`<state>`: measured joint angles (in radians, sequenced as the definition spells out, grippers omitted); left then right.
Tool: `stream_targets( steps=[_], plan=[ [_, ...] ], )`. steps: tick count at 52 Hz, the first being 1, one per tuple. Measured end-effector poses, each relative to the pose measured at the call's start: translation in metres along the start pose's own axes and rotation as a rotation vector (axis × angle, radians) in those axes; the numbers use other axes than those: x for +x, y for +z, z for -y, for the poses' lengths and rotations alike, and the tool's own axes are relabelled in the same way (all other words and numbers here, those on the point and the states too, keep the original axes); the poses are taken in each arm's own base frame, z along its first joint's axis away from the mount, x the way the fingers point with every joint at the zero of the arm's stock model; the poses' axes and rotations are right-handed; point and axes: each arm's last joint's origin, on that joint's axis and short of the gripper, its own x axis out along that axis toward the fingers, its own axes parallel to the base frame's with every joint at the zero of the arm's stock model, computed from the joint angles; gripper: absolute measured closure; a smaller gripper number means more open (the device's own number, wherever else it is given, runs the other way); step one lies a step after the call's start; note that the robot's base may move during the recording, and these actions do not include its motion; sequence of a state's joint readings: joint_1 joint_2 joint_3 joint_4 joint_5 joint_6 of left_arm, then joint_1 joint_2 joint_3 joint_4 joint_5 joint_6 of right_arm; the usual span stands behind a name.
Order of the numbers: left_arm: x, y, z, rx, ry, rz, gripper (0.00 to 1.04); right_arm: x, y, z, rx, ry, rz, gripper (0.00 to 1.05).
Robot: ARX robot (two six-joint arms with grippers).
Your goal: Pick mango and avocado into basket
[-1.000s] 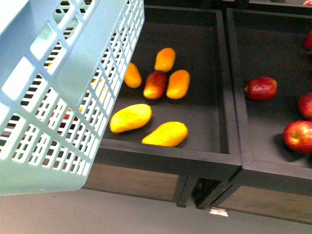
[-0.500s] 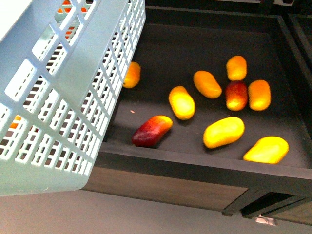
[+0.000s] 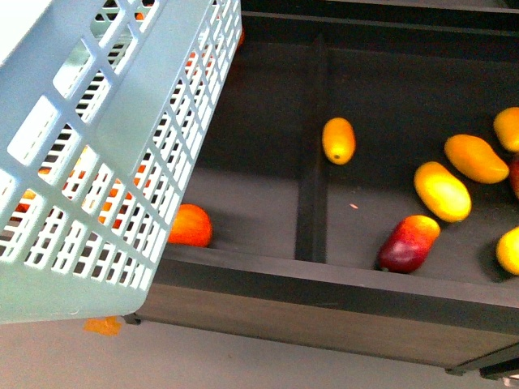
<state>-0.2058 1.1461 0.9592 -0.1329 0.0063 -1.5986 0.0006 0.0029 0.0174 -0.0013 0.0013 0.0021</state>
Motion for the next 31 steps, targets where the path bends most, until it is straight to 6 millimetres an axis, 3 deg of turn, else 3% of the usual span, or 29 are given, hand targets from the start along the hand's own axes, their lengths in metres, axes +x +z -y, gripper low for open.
stream_targets(
  steps=[21, 26, 31],
  plan=[
    [0.000, 0.005, 0.000, 0.031, 0.005, 0.054, 1.00, 0.000, 0.000, 0.000, 0.000, 0.007, -0.001, 0.09],
    [0.006, -0.001, 0.005, 0.204, 0.125, 0.037, 1.00, 0.000, 0.000, 0.000, 0.000, 0.003, -0.001, 0.09],
    [0.035, -0.012, 0.015, 0.510, 0.161, -0.041, 1.00, 0.000, 0.000, 0.000, 0.000, 0.004, -0.001, 0.09]
  ],
)
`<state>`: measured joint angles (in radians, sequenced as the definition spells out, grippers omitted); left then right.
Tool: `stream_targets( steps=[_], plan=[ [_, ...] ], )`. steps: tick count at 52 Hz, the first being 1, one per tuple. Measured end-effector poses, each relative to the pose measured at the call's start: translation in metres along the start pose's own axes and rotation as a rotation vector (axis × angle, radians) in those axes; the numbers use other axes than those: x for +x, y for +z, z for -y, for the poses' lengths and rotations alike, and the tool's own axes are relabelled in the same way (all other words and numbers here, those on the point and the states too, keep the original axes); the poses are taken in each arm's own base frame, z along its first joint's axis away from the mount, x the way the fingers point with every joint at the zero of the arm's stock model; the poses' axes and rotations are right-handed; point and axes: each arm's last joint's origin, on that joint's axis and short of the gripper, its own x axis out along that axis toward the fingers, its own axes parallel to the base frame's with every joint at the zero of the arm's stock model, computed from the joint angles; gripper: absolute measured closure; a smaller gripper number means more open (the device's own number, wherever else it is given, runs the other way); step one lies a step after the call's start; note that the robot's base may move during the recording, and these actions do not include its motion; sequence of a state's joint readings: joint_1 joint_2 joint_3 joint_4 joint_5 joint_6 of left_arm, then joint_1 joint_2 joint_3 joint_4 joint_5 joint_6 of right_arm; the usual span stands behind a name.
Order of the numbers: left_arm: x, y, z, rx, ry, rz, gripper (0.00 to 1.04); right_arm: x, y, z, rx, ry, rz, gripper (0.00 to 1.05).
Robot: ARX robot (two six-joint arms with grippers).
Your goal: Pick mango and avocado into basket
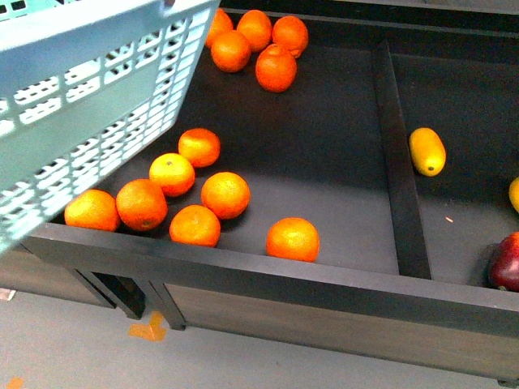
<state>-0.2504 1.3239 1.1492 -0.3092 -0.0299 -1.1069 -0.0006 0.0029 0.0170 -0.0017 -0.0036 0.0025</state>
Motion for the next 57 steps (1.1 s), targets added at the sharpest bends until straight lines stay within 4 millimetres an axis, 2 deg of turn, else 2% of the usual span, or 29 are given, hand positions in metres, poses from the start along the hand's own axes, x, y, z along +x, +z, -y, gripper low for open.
stream_targets(
  steps=[4, 9, 12, 16, 22, 32, 40, 53, 55, 57],
  plan=[
    [0.027, 0.000, 0.013, 0.121, 0.006, -0.019, 1.00, 0.000, 0.000, 0.000, 0.000, 0.000, 0.000, 0.09],
    [0.059, -0.006, 0.038, 0.159, -0.028, -0.070, 1.00, 0.000, 0.000, 0.000, 0.000, -0.003, 0.000, 0.09],
    [0.075, -0.020, 0.054, 0.177, -0.071, -0.147, 1.00, 0.000, 0.000, 0.000, 0.000, -0.002, 0.000, 0.09],
    [0.085, -0.043, 0.069, 0.200, -0.125, -0.254, 1.00, 0.000, 0.000, 0.000, 0.000, -0.002, 0.000, 0.09],
    [0.089, -0.081, 0.080, 0.233, -0.192, -0.393, 1.00, 0.000, 0.000, 0.000, 0.000, -0.003, 0.000, 0.09],
    [0.084, -0.106, 0.086, 0.268, -0.247, -0.477, 1.00, 0.000, 0.000, 0.000, 0.000, -0.003, 0.000, 0.09],
    [0.083, -0.113, 0.081, 0.291, -0.246, -0.497, 1.00, 0.000, 0.000, 0.000, 0.000, -0.003, 0.000, 0.09],
    [0.084, -0.113, 0.080, 0.296, -0.234, -0.478, 1.00, 0.000, 0.000, 0.000, 0.000, -0.004, -0.001, 0.09],
    [0.084, -0.112, 0.080, 0.297, -0.233, -0.477, 1.00, 0.001, -0.001, 0.000, 0.026, -0.048, -0.063, 0.09],
    [0.084, -0.112, 0.080, 0.300, -0.234, -0.476, 1.00, 0.001, -0.001, 0.000, 0.083, -0.149, -0.228, 0.09]
  ],
)
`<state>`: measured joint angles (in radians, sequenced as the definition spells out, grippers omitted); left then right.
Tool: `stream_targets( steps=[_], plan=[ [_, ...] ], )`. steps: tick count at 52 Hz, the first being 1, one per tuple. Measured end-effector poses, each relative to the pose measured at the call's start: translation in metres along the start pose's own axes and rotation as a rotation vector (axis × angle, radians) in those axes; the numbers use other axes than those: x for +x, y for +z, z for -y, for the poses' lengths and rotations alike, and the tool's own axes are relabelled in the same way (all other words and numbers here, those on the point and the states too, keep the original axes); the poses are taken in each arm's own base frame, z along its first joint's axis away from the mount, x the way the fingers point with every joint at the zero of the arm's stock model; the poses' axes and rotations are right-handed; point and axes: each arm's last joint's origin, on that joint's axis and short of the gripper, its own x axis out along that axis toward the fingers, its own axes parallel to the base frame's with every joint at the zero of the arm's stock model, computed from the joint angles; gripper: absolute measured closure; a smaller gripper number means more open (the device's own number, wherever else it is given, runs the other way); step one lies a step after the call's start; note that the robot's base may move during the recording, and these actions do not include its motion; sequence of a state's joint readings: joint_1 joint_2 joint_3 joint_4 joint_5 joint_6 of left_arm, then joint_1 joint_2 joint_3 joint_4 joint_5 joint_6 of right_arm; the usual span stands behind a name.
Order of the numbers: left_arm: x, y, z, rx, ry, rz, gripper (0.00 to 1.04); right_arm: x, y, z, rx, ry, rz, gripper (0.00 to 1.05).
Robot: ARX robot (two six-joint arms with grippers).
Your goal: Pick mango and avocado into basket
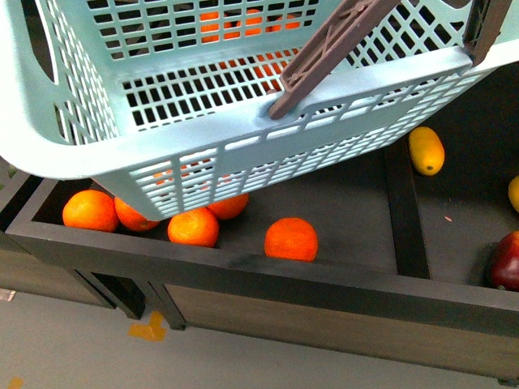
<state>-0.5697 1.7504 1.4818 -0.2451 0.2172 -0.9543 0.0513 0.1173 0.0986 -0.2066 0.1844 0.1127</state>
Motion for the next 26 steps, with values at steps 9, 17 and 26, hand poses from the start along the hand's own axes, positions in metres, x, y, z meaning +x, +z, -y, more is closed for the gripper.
stream_targets(
  steps=[9, 17, 26],
  plan=[
    [0.000, -0.001, 0.001, 0.003, -0.009, -0.011, 1.00, 0.014, -0.007, 0.010, 0.083, -0.207, -0.342, 0.09],
    [0.000, -0.001, 0.001, 0.002, -0.011, -0.014, 1.00, 0.036, 0.003, 0.030, 0.098, -0.263, -0.327, 0.09],
    [0.000, 0.000, 0.000, 0.001, -0.005, -0.006, 1.00, 0.083, 0.011, 0.064, -0.065, -0.284, -0.313, 0.09]
  ],
)
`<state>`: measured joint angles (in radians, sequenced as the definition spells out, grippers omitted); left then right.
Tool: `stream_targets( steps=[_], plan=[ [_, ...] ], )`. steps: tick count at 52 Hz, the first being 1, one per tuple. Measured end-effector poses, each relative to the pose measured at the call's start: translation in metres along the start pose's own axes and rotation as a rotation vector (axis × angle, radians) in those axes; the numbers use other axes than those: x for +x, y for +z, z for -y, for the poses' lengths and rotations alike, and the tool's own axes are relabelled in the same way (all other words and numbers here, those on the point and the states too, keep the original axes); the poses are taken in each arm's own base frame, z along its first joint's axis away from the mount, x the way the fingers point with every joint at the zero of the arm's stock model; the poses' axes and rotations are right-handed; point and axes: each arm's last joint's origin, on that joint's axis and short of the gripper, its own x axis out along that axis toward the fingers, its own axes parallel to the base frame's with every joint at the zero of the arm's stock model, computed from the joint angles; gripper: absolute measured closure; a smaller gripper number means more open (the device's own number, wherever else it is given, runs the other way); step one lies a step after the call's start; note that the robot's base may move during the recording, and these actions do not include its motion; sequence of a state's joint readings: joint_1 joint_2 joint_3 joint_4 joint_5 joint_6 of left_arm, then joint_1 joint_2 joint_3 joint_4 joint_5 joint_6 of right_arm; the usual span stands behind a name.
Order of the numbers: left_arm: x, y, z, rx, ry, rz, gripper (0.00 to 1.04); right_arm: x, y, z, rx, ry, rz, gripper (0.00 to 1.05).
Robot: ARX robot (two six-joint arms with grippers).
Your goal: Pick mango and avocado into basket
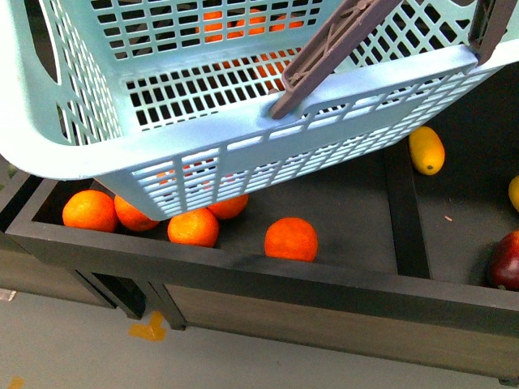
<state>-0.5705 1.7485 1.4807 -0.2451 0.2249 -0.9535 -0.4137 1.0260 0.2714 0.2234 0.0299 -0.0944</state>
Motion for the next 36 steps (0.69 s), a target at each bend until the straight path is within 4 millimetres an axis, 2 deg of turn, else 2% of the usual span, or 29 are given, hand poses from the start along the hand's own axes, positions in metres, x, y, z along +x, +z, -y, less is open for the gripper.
stream_targets(
  steps=[6, 10, 12, 16, 21, 26, 36],
  plan=[
    [0.000, 0.000, 0.000, 0.000, -0.001, -0.002, 1.00, 0.058, 0.010, 0.005, -0.174, 0.063, -0.041, 0.09],
    [0.000, 0.000, 0.000, 0.000, -0.003, -0.005, 1.00, 0.086, 0.007, 0.004, -0.247, 0.097, -0.101, 0.09],
    [0.000, 0.000, 0.000, 0.000, -0.003, -0.005, 1.00, 0.108, 0.003, 0.002, -0.292, 0.120, -0.155, 0.09],
    [0.000, 0.000, 0.000, 0.000, -0.002, -0.004, 1.00, 0.140, -0.005, -0.005, -0.338, 0.162, -0.232, 0.09],
    [0.000, 0.000, 0.000, 0.000, -0.002, -0.004, 1.00, 0.171, -0.010, -0.019, -0.378, 0.210, -0.283, 0.09],
    [0.000, 0.000, 0.000, 0.000, -0.002, -0.004, 1.00, 0.192, -0.012, -0.032, -0.400, 0.244, -0.301, 0.09],
    [0.000, 0.000, 0.000, 0.000, -0.002, -0.004, 1.00, 0.243, -0.007, -0.061, -0.427, 0.294, -0.306, 0.09]
  ],
)
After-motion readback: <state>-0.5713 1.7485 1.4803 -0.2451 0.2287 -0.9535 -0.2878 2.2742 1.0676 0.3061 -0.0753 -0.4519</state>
